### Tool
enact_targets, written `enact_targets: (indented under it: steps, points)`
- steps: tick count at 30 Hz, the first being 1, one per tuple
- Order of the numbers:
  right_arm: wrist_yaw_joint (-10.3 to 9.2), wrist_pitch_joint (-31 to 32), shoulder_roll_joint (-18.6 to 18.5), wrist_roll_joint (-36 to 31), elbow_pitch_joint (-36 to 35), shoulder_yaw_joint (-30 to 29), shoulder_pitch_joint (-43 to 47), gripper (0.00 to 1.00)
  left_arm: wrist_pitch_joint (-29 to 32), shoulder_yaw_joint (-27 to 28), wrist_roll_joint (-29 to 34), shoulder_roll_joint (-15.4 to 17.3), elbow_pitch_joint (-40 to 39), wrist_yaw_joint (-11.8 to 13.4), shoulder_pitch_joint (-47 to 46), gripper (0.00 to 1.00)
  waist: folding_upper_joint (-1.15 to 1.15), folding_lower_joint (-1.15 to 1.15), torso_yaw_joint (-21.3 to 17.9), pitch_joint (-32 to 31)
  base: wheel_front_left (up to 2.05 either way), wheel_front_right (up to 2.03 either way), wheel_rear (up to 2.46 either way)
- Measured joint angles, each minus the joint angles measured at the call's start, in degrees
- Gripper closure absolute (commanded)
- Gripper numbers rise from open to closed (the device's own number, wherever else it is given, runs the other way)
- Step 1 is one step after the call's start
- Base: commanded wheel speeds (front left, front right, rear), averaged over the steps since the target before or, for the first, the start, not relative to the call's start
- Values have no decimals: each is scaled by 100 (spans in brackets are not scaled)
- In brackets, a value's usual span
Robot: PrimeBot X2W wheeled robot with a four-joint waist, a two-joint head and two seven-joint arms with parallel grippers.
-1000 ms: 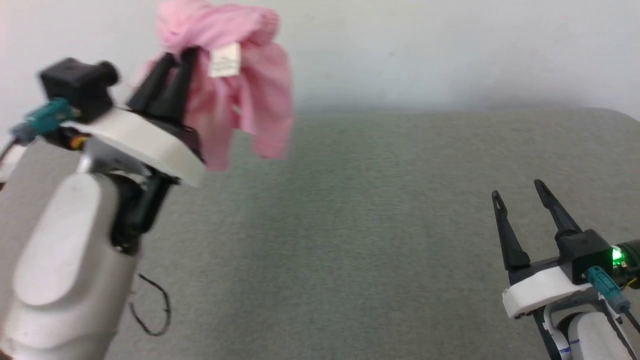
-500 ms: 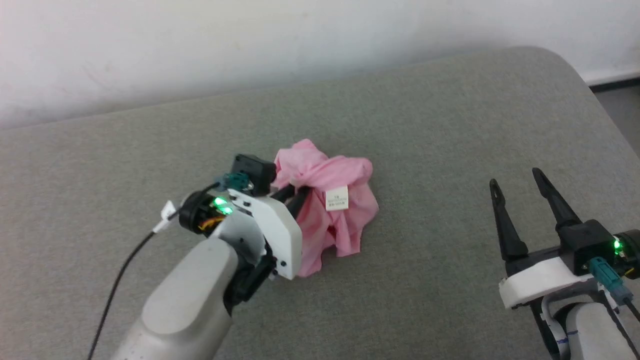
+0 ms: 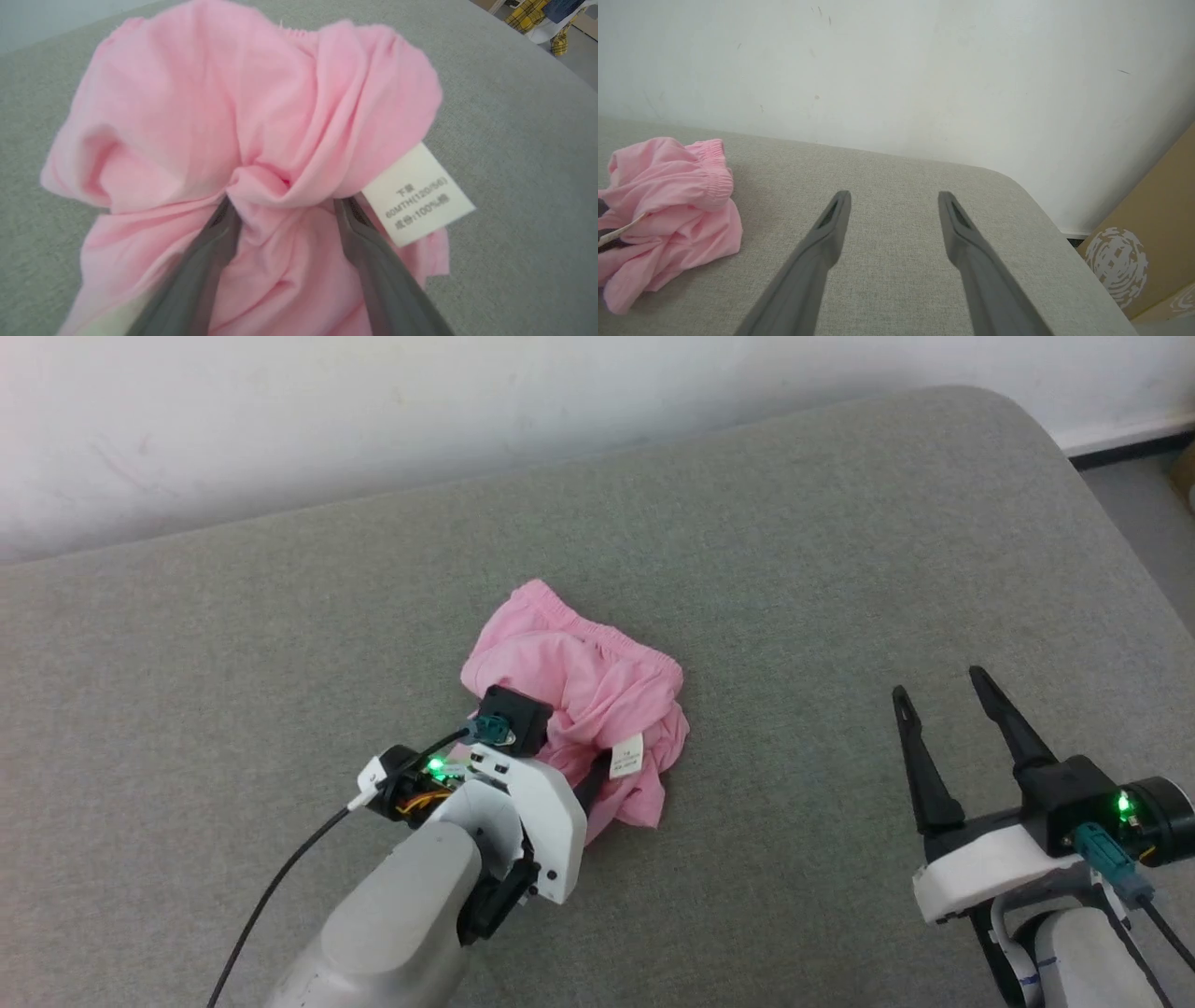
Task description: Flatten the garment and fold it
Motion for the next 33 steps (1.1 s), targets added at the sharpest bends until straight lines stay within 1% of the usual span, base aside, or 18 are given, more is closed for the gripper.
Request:
enact_targets:
  steps: [4,8,10,12,15,18,21,23,26,29,33]
  points:
    - [-1,14,-20,-9,37,-10,69,0,-283,79,0,25,-215,135,44,0,0,-1,120,-177,0,0,0]
    - [-1,102,-43,-15,38,5,193,0,-563,358,-180,92,-772,318,292,0,0,-1,322,-434,0,0,0]
    - [-1,102,-35,53,30,4,241,0,-655,550,-336,215,-1100,433,543,0,0,-2,440,-570,0,0,0]
    - [-1,82,-15,413,26,58,288,0,-973,791,-392,377,-1485,603,839,0,0,-2,558,-700,0,0,0]
    - [1,31,-90,444,27,77,413,0,-1448,1145,-523,626,-1989,762,1322,0,0,-2,756,-848,0,0,0]
    - [0,-32,-81,441,18,18,509,0,-1922,1411,-549,837,-2329,891,1863,0,0,-2,942,-963,0,0,0]
    - [0,-108,-29,438,11,9,583,0,-2205,1815,-487,893,-2636,1124,2385,0,0,-2,1094,-1060,0,0,0]
    - [0,-135,14,438,11,45,644,0,-2251,2061,-424,844,-2821,1194,2698,0,0,-2,1180,-1110,0,0,0]
    - [0,-178,66,438,11,85,713,0,-2256,2376,38,720,-3117,1240,3112,0,0,-2,1278,-1154,0,0,0]
    - [0,-219,108,439,24,98,759,0,-2256,2472,503,553,-3201,1204,3462,0,0,-1,1322,-1171,0,0,0]
    - [0,-254,131,439,79,121,811,0,-2256,2494,940,339,-3121,1136,3717,0,0,-2,1323,-1181,0,0,0]
